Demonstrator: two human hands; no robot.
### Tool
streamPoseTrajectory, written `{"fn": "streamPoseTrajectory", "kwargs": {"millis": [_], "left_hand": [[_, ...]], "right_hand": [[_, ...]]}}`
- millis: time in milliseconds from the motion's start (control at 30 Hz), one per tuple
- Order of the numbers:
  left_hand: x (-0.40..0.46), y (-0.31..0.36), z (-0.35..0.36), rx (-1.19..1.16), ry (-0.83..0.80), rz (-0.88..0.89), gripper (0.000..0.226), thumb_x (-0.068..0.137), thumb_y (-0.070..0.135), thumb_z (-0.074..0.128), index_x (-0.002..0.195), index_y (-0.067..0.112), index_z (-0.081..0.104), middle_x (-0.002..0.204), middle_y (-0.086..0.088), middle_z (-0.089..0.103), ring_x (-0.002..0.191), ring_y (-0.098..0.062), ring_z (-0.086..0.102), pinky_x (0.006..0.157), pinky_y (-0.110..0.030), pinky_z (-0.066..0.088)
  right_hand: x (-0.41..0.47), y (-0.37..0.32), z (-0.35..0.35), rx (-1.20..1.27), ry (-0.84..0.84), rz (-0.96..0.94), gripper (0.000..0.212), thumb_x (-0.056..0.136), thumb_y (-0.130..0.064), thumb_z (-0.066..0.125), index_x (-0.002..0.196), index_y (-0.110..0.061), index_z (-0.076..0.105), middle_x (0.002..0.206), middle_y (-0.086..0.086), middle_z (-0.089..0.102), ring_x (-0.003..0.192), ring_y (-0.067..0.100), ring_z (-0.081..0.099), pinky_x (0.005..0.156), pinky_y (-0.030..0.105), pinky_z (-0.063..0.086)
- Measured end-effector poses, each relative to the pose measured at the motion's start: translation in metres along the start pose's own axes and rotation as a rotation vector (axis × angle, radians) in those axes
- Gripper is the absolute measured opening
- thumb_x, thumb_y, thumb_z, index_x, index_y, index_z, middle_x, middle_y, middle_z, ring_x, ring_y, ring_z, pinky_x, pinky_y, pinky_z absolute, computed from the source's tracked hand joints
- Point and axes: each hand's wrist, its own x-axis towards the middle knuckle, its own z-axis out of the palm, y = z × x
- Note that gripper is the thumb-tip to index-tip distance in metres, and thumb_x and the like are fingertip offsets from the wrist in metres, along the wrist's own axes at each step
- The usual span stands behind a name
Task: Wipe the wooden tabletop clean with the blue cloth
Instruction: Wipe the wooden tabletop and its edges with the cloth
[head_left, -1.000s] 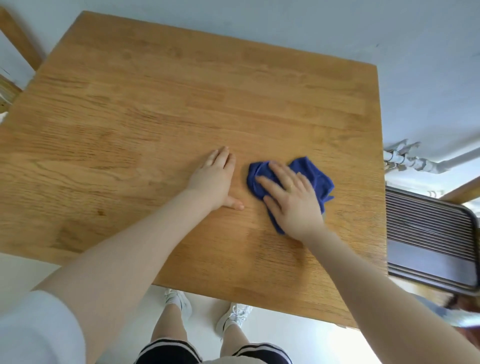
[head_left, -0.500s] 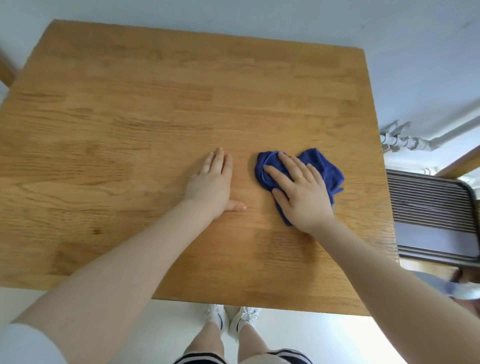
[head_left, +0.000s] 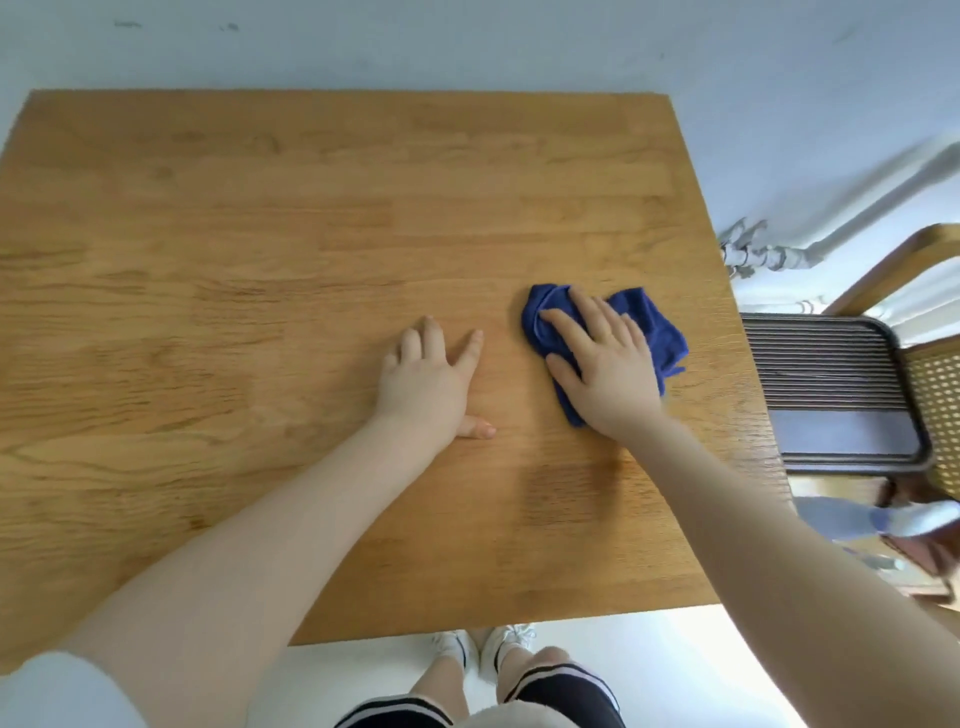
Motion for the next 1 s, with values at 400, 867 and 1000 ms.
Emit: {"fn": "streamPoseTrajectory", "kwargs": {"millis": [400, 867, 1000], "left_hand": [[0.003, -0.006, -0.008, -0.04, 0.026, 0.048, 0.105, 0.073, 0.069, 0.055, 0.148, 0.03, -0.007, 0.153, -0.022, -0.004, 0.139, -0.039, 0.006, 0.112, -0.047, 0.018], [0.001, 0.018, -0.024, -0.235, -0.064, -0.088, 0.106, 0.079, 0.039, 0.07, 0.149, 0.027, -0.008, 0.156, -0.012, -0.015, 0.144, -0.032, -0.006, 0.114, -0.045, 0.015], [0.0, 0.029, -0.021, -0.302, 0.016, 0.118, 0.086, 0.089, 0.045, 0.054, 0.148, 0.031, -0.007, 0.157, 0.005, -0.015, 0.145, -0.017, -0.007, 0.116, -0.039, 0.01]], "right_hand": [[0.054, 0.034, -0.017, -0.024, 0.056, 0.049, 0.048, 0.091, -0.045, 0.037, 0.134, -0.027, 0.046, 0.148, 0.006, 0.035, 0.134, 0.032, 0.032, 0.109, 0.048, 0.024], [0.012, 0.068, -0.028, 0.011, 0.016, -0.34, 0.04, 0.092, -0.041, 0.039, 0.124, -0.027, 0.057, 0.14, 0.005, 0.047, 0.127, 0.029, 0.045, 0.103, 0.047, 0.033], [0.056, 0.091, -0.033, 0.023, 0.046, -0.133, 0.048, 0.09, -0.044, 0.032, 0.127, -0.025, 0.055, 0.141, 0.008, 0.046, 0.127, 0.035, 0.043, 0.103, 0.05, 0.031]]}}
